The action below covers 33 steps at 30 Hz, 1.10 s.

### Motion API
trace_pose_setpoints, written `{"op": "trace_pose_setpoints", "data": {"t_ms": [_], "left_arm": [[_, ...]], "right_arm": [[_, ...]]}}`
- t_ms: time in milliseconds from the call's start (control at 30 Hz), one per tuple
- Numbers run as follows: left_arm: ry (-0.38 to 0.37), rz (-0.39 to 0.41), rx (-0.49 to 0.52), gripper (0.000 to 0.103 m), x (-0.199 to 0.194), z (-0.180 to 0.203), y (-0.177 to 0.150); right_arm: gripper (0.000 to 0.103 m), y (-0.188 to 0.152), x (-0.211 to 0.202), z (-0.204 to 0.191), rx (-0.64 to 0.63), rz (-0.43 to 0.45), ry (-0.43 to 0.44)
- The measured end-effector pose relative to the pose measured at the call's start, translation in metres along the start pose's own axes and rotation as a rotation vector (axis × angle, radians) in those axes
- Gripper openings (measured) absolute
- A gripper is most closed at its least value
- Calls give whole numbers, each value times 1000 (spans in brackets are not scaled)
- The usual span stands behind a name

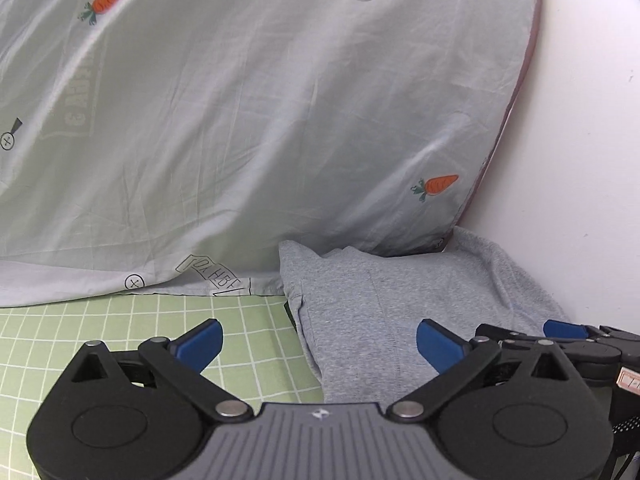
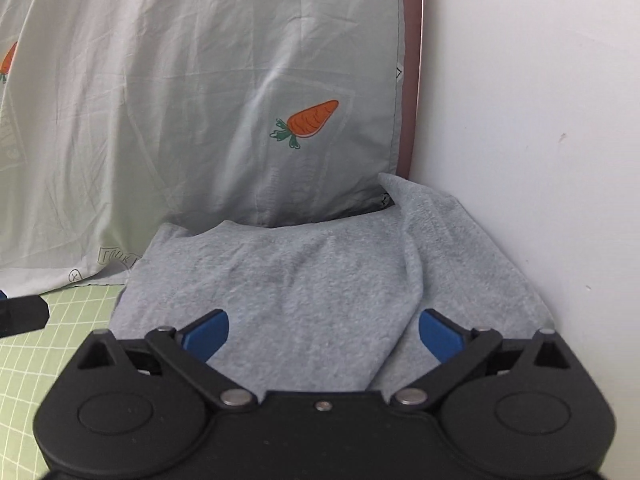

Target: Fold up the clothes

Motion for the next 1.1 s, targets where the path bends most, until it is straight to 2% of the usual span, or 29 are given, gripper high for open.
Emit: {"op": "trace_pose_setpoints", "data": {"t_ms": [233, 400, 500, 633, 867, 1100], "left_arm": [[-65, 84, 59, 103, -87, 7, -12], [-57, 37, 56, 103, -126, 11, -31], [-58, 11, 72, 103, -145, 12, -44], [-66, -17, 126, 103, -166, 14, -64], [-80, -73, 153, 103, -191, 15, -100], [-82, -76, 181, 103, -204, 18, -110]], "right_arm": [[103, -25, -96, -25, 30, 21, -47], [103, -55, -157, -43, -23, 15, -115], [103, -75, -186, -49, -10, 3, -130], [103, -99, -215, -51, 25, -21, -140], [103, -130, -252, -51, 32, -46, -176], [103, -144, -273, -50, 36, -42, -183]]}}
Point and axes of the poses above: each gripper's, at about its wrist camera, not at the fingertips, and x roughly the way its jaws point, z to its right, y to its top, the point moved 6 cm from there along x, roughly the way its jaws point, and after that the axes turned 1 degree about x, right-handed, at the moved point
